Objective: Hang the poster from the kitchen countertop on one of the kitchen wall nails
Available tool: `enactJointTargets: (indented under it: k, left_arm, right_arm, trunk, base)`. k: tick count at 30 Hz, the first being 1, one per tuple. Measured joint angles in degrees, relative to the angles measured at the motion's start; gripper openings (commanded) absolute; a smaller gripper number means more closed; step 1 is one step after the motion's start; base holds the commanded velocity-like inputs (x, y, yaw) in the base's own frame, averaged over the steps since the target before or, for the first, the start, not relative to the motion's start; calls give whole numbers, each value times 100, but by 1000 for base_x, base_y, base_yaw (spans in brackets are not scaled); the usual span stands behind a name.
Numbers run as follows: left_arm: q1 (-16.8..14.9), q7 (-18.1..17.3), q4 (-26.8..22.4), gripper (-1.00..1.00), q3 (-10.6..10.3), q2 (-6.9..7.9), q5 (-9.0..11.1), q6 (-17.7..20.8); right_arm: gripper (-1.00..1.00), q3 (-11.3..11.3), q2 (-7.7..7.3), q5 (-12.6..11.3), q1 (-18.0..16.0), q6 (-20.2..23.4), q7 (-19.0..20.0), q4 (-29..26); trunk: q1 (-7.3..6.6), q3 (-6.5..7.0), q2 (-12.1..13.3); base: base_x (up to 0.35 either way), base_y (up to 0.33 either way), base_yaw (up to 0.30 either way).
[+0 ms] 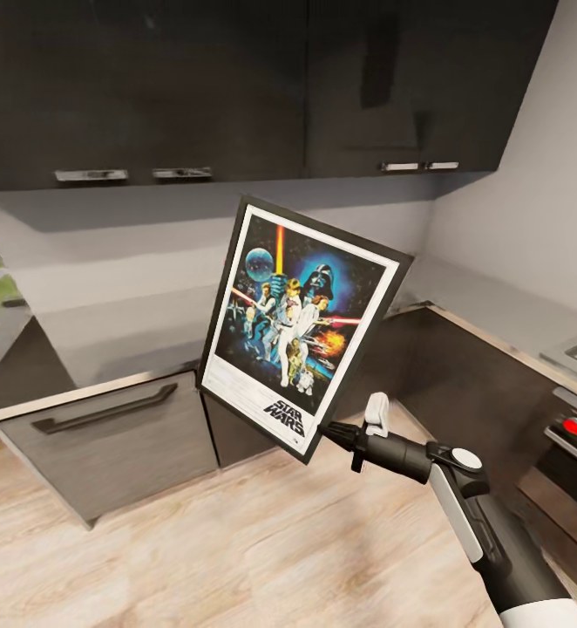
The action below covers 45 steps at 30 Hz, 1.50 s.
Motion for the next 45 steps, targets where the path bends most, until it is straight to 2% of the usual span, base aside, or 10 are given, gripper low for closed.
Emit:
enactJointTargets:
  k: [45]
  left_arm:
    - [0, 0, 5, 100, 0, 0, 0, 0]
  right_arm:
    - [-100, 0, 0, 0, 0, 0, 0, 0]
  trunk:
    - [0, 0, 0]
  base:
    - [-258, 196, 287]
